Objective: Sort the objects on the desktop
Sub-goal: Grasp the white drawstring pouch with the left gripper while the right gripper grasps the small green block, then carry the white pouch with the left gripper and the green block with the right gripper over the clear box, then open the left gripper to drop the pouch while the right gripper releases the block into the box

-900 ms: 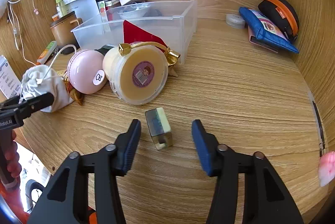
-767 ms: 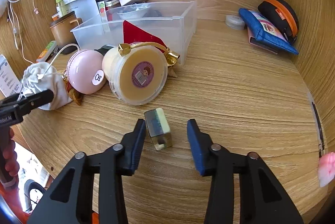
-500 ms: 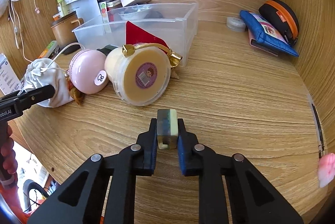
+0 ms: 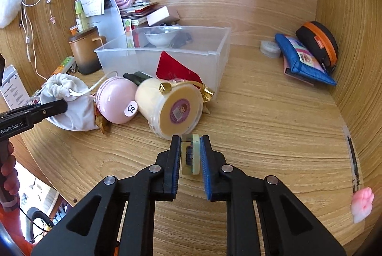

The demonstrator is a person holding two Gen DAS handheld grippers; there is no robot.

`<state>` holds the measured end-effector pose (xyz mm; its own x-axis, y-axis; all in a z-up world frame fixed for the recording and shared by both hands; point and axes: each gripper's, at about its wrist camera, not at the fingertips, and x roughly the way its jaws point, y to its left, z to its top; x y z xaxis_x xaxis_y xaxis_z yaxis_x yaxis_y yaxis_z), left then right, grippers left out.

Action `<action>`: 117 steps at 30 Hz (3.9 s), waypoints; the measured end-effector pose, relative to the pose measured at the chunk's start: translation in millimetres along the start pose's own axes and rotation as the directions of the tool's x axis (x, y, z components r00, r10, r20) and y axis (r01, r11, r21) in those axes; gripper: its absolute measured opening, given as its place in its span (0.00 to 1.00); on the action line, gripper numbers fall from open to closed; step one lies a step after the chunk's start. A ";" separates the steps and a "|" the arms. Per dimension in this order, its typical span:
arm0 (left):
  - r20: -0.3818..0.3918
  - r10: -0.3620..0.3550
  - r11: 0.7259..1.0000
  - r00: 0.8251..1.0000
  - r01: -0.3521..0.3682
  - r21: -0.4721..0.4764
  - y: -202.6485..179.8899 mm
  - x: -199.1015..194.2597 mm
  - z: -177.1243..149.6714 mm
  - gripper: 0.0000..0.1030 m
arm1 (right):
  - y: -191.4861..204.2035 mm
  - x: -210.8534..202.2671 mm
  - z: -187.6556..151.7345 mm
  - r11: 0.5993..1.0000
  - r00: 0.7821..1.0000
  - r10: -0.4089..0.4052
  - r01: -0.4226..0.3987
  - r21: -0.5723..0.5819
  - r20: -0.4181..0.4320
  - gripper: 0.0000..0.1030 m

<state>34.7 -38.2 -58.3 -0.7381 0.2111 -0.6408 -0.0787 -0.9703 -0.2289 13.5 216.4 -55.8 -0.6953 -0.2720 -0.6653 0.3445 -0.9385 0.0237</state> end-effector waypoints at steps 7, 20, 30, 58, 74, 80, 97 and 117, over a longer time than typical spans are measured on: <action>0.049 -0.024 0.999 0.998 0.023 0.028 -4.9 -17.0 8.5 0.14 | -5.2 -6.1 2.7 1.000 1.000 0.001 -0.001 0.016 0.014 0.14; 0.119 -0.045 0.997 0.992 0.037 0.067 -12.9 -38.8 27.1 0.13 | -7.1 -24.5 21.1 1.000 0.997 -0.008 0.007 0.010 0.080 0.14; 0.199 -0.037 0.996 0.979 0.020 0.085 -13.6 -55.1 58.4 0.13 | -2.9 -30.2 50.2 1.000 0.991 -0.004 0.008 -0.031 0.136 0.14; 0.174 -0.053 0.986 0.983 0.024 0.164 -20.0 5.3 168.0 0.13 | 1.7 32.8 158.3 0.990 0.988 0.066 -0.048 -0.132 0.140 0.14; 0.010 0.015 0.984 1.000 -0.017 0.175 -5.9 95.1 193.2 0.13 | -3.3 112.9 188.0 0.979 0.998 0.050 -0.058 -0.194 -0.043 0.14; -0.050 0.027 0.979 0.998 -0.017 0.201 -8.3 121.5 192.4 0.13 | 2.0 139.4 192.2 0.970 0.994 0.036 -0.060 -0.234 -0.103 0.14; -0.149 0.032 0.977 0.988 0.001 0.214 -6.5 144.9 189.3 0.13 | 21.4 191.5 184.8 0.920 0.957 -0.033 -0.084 -0.382 -0.289 0.14; -0.143 0.073 0.966 0.987 -0.034 0.255 -14.2 145.9 187.5 0.54 | 33.8 190.3 174.8 0.863 0.947 -0.158 -0.005 -0.505 -0.280 0.40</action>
<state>-197.5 -15.8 -11.2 -0.6383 0.1549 -0.7540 -0.2218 -0.9750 -0.0126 -217.5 95.8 -51.1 -0.5365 -0.0499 -0.8424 0.6192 -0.7015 -0.3528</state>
